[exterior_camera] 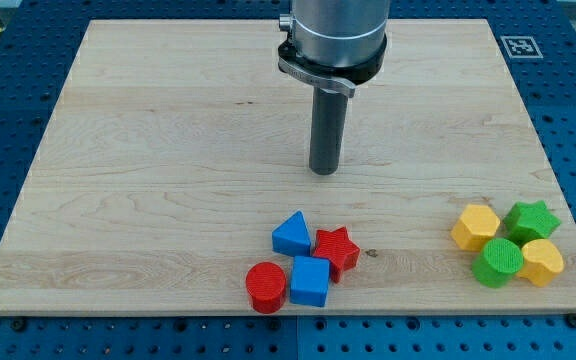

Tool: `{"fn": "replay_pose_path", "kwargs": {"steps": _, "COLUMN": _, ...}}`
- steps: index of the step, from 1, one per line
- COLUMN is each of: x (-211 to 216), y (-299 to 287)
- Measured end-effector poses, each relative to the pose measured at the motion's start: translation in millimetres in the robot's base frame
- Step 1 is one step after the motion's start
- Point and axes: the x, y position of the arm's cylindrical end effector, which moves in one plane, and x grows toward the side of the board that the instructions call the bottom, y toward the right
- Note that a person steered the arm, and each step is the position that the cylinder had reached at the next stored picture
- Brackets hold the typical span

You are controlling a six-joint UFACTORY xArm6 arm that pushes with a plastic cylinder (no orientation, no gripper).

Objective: Push green circle beside yellow hexagon

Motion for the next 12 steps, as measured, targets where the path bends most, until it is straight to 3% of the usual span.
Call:
{"fn": "replay_pose_path", "kwargs": {"steps": 2, "x": -5, "y": 26}}
{"fn": "replay_pose_path", "kwargs": {"steps": 4, "x": 35, "y": 69}}
{"fn": "replay_pose_path", "kwargs": {"steps": 6, "x": 53, "y": 62}}
{"fn": "replay_pose_path", "kwargs": {"steps": 9, "x": 143, "y": 112}}
{"fn": "replay_pose_path", "kwargs": {"steps": 12, "x": 156, "y": 124}}
